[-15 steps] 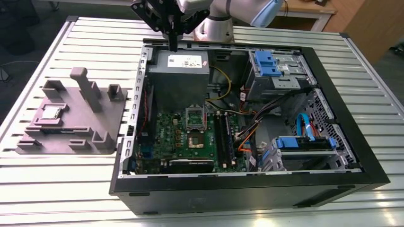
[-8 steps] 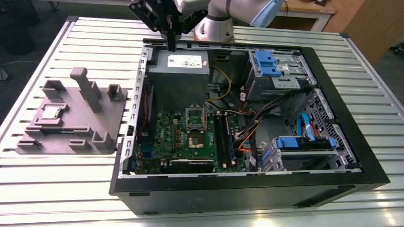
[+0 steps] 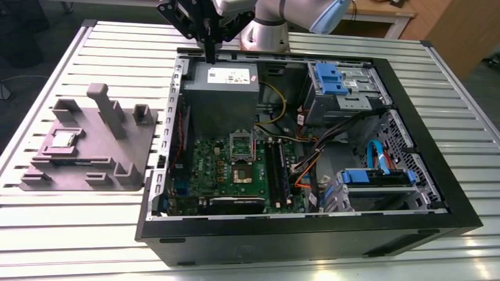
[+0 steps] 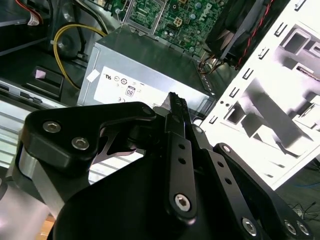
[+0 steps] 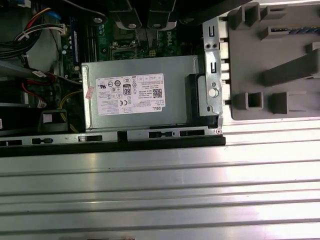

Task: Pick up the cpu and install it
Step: 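Reach for the cpu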

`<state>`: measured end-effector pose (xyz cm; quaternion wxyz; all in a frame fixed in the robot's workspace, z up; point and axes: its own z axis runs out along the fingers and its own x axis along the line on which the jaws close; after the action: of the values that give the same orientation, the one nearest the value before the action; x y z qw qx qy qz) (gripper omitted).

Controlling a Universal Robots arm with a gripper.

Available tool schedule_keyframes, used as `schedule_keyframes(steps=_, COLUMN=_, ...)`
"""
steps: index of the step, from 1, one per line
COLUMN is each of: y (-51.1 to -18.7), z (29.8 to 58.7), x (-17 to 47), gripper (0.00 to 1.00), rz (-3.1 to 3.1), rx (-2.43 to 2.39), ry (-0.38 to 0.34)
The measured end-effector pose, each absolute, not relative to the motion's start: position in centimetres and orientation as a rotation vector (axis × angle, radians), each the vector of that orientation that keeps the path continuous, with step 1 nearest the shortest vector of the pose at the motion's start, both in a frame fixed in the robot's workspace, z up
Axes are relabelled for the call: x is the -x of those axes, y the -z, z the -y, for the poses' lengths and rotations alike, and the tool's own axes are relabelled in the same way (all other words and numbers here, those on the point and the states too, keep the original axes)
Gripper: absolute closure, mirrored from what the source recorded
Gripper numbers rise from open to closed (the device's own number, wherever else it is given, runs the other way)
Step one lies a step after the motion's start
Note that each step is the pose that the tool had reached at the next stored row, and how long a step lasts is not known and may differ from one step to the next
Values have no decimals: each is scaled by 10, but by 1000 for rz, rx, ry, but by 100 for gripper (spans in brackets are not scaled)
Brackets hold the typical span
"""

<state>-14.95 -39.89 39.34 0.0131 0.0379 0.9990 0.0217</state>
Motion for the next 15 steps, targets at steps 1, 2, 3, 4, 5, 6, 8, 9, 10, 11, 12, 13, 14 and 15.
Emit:
schedule_keyframes(steps=1, y=-393, z=399, x=150, gripper=90, rz=-3112, rx=-118, ry=-68)
schedule_keyframes(steps=2, y=-393, z=399, x=151, gripper=90, rz=-3113, rx=-118, ry=-68)
schedule_keyframes(steps=3, y=-393, z=399, x=151, gripper=90, rz=-3112, rx=-118, ry=-68)
schedule_keyframes(steps=4, y=-393, z=399, x=152, gripper=90, rz=-3112, rx=-118, ry=-68)
schedule_keyframes(steps=5, y=-393, z=399, x=153, gripper=90, rz=-3112, rx=-118, ry=-68)
schedule_keyframes(steps=6, y=-393, z=399, x=153, gripper=90, rz=-3112, rx=-118, ry=-68)
schedule_keyframes(steps=8, y=-393, z=399, x=155, gripper=90, rz=-3112, rx=-118, ry=-68)
schedule_keyframes(steps=9, y=-393, z=399, x=155, gripper=90, rz=-3112, rx=-118, ry=-68)
schedule_keyframes(steps=10, y=-393, z=399, x=156, gripper=90, rz=-3113, rx=-118, ry=-68)
schedule_keyframes(steps=11, y=-393, z=399, x=156, gripper=90, rz=-3113, rx=-118, ry=-68)
schedule_keyframes(steps=12, y=-393, z=399, x=157, gripper=90, rz=-3112, rx=-118, ry=-68)
schedule_keyframes(steps=13, y=-393, z=399, x=158, gripper=90, rz=-3113, rx=-118, ry=-68)
schedule_keyframes(steps=14, y=-393, z=399, x=158, gripper=90, rz=-3112, rx=-118, ry=-68)
schedule_keyframes(steps=15, y=-393, z=399, x=159, gripper=90, rz=-3112, rx=-118, ry=-68)
